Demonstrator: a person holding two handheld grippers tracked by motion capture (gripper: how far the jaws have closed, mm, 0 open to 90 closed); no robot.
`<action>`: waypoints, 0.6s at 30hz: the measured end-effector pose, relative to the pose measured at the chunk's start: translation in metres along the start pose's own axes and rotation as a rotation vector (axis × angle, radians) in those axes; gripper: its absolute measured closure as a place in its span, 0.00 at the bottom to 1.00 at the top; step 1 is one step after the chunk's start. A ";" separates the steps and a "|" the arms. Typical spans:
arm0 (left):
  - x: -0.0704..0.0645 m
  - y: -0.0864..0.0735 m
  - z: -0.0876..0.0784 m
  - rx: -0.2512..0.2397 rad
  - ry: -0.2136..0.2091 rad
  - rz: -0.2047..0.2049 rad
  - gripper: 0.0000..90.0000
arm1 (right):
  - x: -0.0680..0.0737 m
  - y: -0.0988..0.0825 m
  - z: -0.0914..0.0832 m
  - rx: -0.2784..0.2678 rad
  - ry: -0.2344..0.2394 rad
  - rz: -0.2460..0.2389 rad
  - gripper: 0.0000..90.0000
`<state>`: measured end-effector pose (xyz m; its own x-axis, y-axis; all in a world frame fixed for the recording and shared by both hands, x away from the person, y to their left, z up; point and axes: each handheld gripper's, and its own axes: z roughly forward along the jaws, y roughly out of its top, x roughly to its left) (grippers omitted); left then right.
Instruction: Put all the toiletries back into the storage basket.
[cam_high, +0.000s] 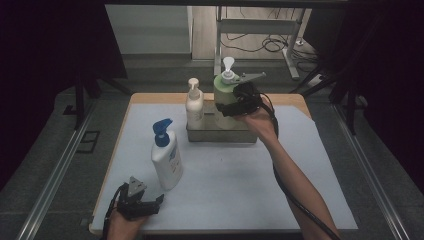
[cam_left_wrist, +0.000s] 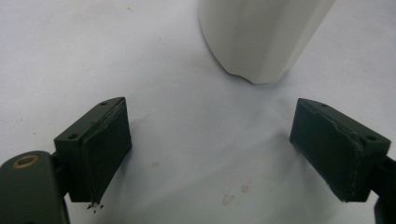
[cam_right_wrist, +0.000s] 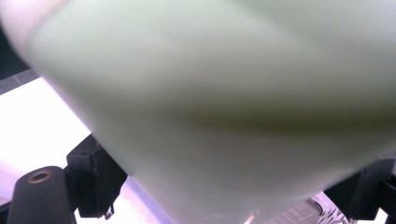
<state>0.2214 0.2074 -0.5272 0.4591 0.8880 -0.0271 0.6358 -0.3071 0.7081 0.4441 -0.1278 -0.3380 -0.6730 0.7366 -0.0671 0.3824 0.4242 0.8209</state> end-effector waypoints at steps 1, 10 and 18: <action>0.000 0.000 0.000 0.000 0.000 0.000 0.13 | -0.001 0.000 0.002 0.002 0.000 0.002 0.14; 0.000 0.000 0.000 0.000 0.001 0.000 0.13 | -0.009 -0.003 0.016 0.010 -0.021 0.012 0.14; 0.000 0.000 0.000 0.000 0.001 0.000 0.13 | -0.010 -0.010 0.026 0.027 -0.026 0.001 0.14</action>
<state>0.2214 0.2074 -0.5272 0.4586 0.8883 -0.0264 0.6358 -0.3072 0.7081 0.4633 -0.1255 -0.3598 -0.6565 0.7499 -0.0815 0.4002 0.4379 0.8050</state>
